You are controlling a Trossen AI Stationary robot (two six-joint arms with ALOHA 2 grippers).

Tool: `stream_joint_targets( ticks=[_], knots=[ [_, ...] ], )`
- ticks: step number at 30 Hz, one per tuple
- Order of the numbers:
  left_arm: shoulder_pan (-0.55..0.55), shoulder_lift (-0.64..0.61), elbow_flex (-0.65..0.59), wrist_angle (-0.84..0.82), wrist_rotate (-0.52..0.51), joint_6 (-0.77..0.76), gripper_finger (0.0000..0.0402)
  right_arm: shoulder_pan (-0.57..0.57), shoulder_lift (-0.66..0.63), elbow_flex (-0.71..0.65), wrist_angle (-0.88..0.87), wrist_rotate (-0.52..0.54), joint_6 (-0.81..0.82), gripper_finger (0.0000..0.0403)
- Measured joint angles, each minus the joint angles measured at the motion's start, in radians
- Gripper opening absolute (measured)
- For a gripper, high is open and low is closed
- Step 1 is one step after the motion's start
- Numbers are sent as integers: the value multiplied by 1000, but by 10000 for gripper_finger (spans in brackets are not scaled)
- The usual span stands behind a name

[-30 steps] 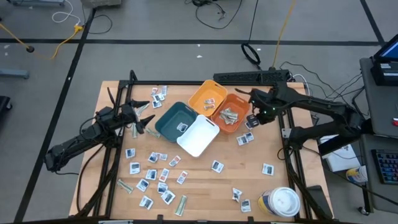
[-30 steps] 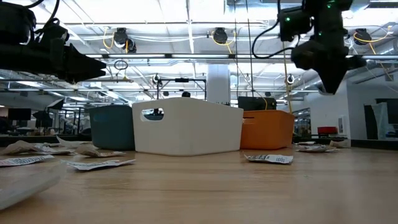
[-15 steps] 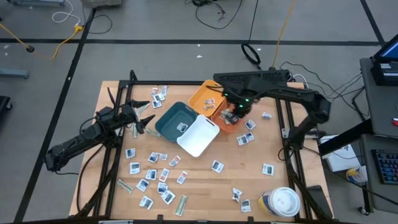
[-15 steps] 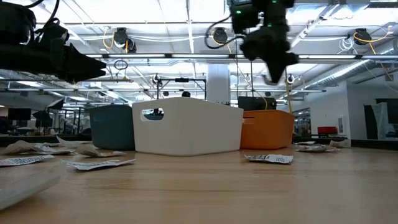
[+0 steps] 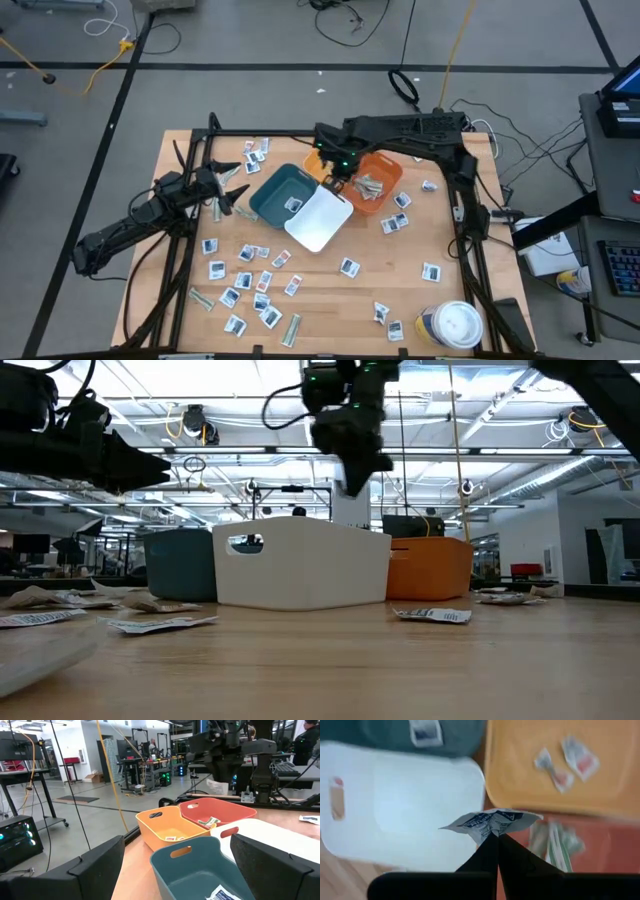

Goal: Pick & Place First Aid Supplies
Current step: Put the blue alcohol pad into the blue bin

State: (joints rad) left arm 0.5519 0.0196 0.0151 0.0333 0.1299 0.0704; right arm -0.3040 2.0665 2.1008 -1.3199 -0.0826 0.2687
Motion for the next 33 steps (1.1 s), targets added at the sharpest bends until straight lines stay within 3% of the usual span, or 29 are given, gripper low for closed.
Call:
stream_joint_targets(
  ticks=[5,18,29,33],
  knots=[
    [0,0,0,0,0,0,367,13,96,116,74,-2,-25,0],
    [0,0,0,0,0,0,367,69,224,122,405,-27,-80,0],
    [0,0,0,-1,0,0,367,86,255,120,471,-25,-134,1],
    [0,0,0,-1,0,0,367,86,257,120,481,-27,-127,25]
  ],
)
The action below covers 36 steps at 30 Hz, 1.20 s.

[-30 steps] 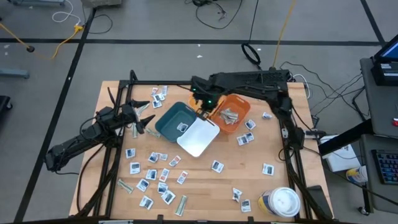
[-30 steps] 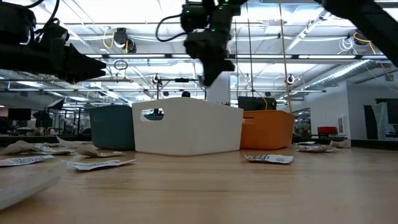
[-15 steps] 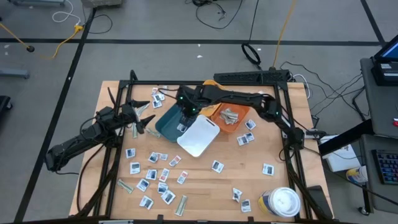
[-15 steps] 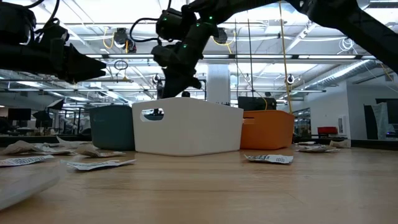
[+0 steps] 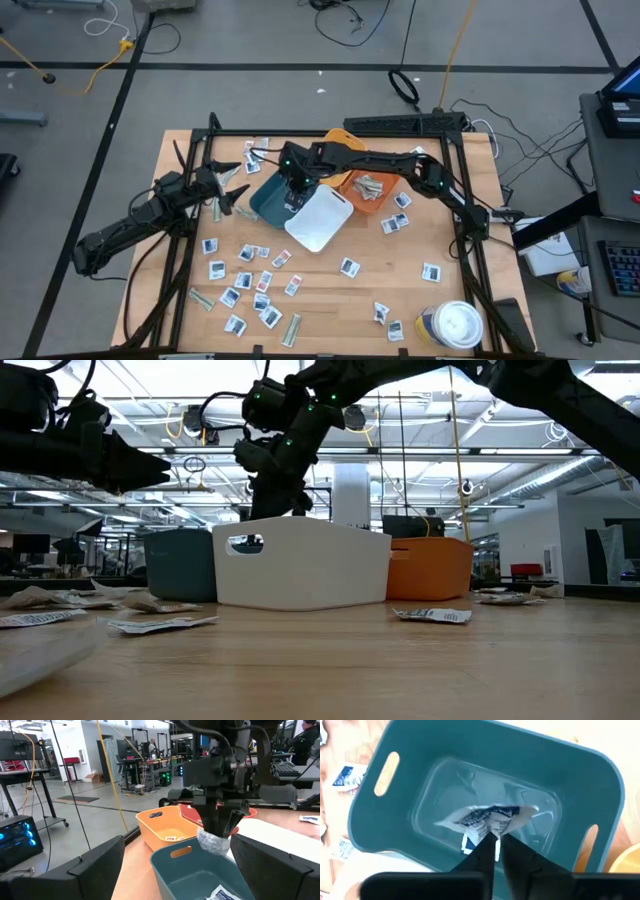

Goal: Pick & Place First Aid Supplies
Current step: Put the blue alcohol pad into the blue bin

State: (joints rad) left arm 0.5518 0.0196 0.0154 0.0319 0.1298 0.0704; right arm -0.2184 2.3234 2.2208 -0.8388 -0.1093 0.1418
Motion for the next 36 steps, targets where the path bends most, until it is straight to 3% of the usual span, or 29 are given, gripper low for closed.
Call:
stream_joint_targets(
  ticks=[9,14,21,36],
  knots=[
    [0,0,0,0,0,0,367,1,0,0,0,0,1,152],
    [0,0,0,0,0,0,367,1,-5,0,-16,0,6,191],
    [0,0,0,0,0,0,367,-17,-43,-1,-158,1,105,191],
    [0,0,0,0,0,0,367,-39,-106,0,-465,3,160,171]
  ],
)
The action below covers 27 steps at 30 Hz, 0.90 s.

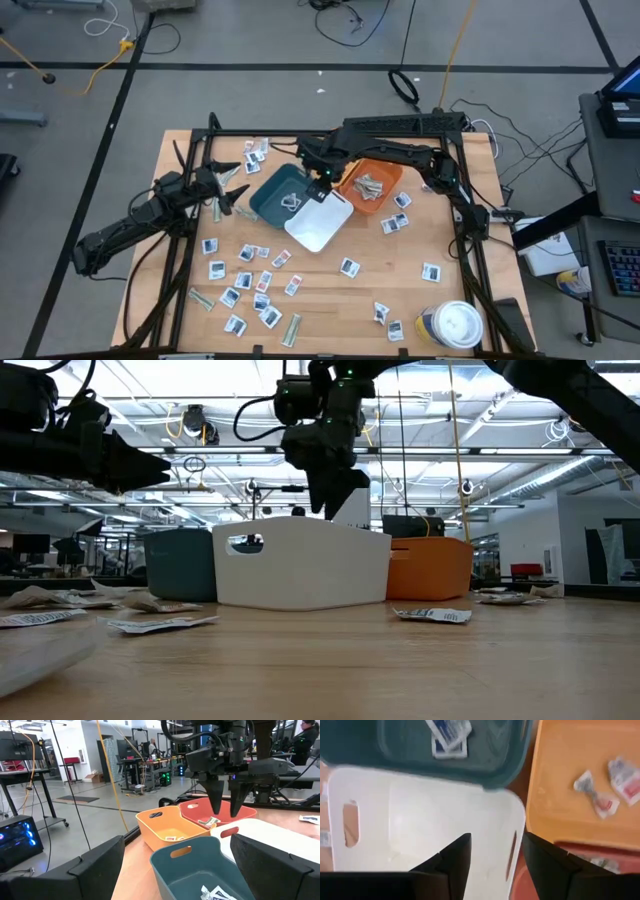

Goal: Pick & Place First Aid Supplies
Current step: Put the blue alcohol pad into the blue bin

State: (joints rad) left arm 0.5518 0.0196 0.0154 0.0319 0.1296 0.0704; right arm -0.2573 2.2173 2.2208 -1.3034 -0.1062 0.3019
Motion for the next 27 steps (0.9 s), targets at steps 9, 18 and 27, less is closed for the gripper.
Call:
stream_joint_targets(
  ticks=[9,18,27],
  knots=[
    [0,0,0,0,0,0,367,-19,-141,-198,40,1,1,171],
    [0,0,0,1,0,0,367,-68,-476,-716,325,2,102,171],
    [0,0,0,0,0,0,367,-117,-768,-1059,470,190,73,177]
  ],
)
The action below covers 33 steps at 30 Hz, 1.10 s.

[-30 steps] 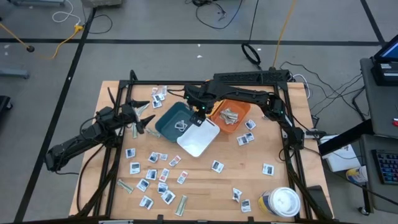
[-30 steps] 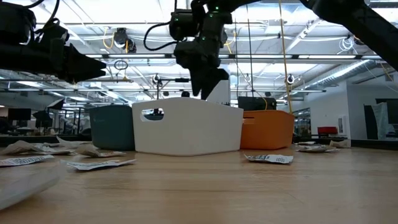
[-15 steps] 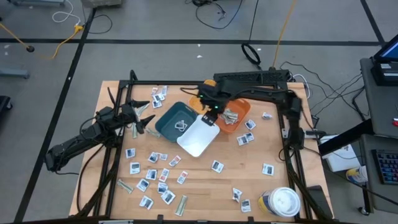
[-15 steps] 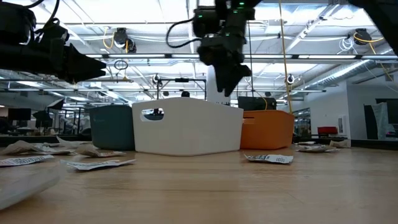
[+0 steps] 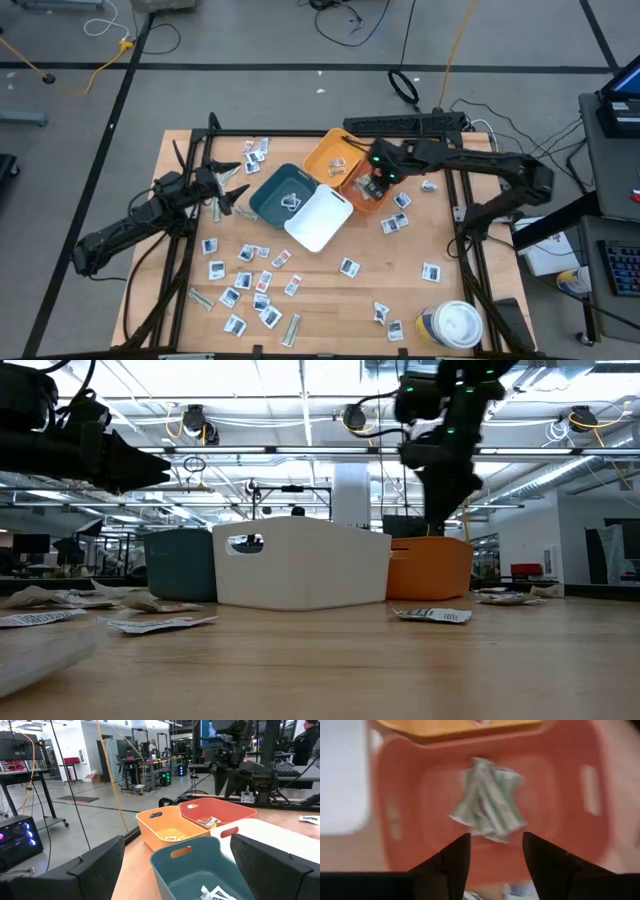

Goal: Pick & Place First Aid Supplies
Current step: Put the blue alcohol pad into the blue bin

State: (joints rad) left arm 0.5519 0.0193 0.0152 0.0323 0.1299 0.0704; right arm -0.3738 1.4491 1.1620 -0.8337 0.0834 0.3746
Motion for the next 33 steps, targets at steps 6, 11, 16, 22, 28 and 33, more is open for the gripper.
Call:
stream_joint_targets(
  ticks=[6,11,16,22,28,33],
  knots=[
    [0,0,0,0,0,0,367,-17,-186,-147,57,47,-1,232],
    [0,0,0,0,0,0,367,-60,-281,-250,62,14,9,289],
    [0,0,0,1,0,0,367,-77,-323,-332,36,-62,77,305],
    [0,0,0,0,0,0,367,-67,-328,-396,14,-113,110,306],
    [0,0,0,0,0,0,367,-11,-326,-452,14,-114,140,306],
    [0,0,0,0,0,0,367,28,-290,-492,53,-113,147,301]
  ],
)
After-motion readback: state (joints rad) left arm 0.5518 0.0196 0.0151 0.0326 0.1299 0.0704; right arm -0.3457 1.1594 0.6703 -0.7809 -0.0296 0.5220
